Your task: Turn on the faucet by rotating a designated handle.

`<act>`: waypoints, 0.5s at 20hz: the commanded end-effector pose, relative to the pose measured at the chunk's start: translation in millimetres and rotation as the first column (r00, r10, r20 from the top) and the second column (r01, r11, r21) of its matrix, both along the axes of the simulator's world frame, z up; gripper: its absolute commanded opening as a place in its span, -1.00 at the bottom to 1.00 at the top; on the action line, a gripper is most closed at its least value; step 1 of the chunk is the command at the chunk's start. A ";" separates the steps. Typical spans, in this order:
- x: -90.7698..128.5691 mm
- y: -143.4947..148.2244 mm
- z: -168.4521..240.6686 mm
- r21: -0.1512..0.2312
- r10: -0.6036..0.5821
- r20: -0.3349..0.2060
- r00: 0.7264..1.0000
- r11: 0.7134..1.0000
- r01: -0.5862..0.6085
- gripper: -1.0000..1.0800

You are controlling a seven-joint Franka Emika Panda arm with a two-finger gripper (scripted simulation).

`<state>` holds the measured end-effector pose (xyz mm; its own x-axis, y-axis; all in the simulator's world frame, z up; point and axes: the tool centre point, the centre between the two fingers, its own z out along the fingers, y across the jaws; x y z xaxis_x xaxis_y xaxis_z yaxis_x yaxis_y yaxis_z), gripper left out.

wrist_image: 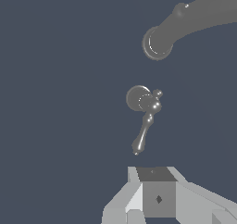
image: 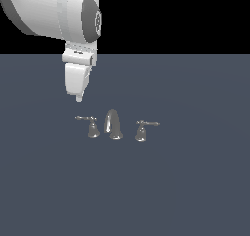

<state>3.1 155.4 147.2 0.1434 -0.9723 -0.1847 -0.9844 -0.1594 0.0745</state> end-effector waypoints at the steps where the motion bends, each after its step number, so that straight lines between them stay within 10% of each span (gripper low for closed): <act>1: 6.9 -0.6 -18.7 -0.041 -0.074 0.008 0.997 0.996 0.074 -1.00; 10: 23.7 -5.4 -59.3 -0.142 -0.241 0.069 0.968 0.958 0.249 -1.00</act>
